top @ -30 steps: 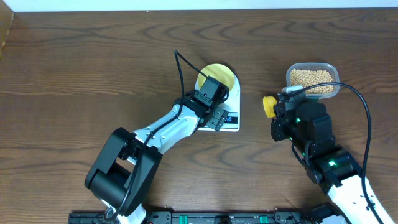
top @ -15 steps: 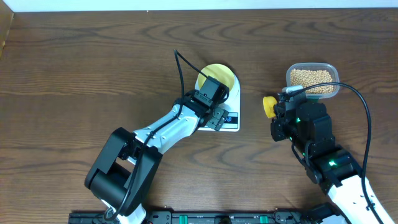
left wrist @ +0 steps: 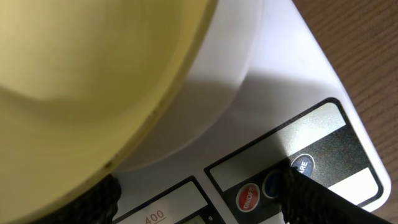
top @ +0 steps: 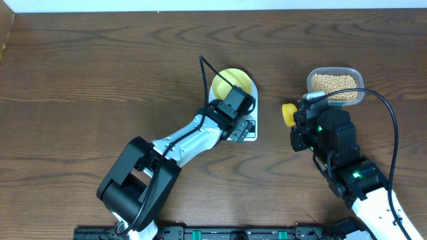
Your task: Scoop item into bowl and weigh 50g on scale
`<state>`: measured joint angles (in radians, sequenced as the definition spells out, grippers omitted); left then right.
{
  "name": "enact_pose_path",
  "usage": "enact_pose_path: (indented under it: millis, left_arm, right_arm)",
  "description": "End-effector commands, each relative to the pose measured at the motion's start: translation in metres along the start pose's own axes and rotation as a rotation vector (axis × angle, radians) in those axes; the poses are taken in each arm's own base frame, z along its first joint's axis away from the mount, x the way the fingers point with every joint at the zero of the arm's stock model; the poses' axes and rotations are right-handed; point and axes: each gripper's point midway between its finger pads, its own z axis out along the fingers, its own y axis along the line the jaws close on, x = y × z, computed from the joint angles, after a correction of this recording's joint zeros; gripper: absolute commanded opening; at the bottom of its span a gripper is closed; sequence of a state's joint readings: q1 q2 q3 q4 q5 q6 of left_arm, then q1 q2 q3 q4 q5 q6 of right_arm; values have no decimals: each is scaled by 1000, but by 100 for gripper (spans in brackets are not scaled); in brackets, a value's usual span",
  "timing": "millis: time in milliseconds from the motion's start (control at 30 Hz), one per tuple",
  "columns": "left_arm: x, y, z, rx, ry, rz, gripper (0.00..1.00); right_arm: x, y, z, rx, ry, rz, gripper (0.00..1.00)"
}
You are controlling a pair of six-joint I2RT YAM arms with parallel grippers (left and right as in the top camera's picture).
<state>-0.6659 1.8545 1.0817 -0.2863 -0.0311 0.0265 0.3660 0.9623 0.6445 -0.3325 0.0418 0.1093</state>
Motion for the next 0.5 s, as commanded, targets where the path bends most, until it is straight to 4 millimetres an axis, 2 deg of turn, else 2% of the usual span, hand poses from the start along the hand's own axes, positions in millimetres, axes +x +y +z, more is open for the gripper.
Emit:
enact_pose_path:
  millis: [0,200,467]
  left_arm:
    - [54,6,32,-41,167,15,84]
    - [51,6,28,-40,155,14,84]
    - [26,7,3,-37,63,4,84]
  right_arm:
    - [-6,-4,-1,17,-11,-9,1]
    - [-6,-4,-1,17,-11,-9,1]
    - [-7,-4,-1,16,-13,-9,1]
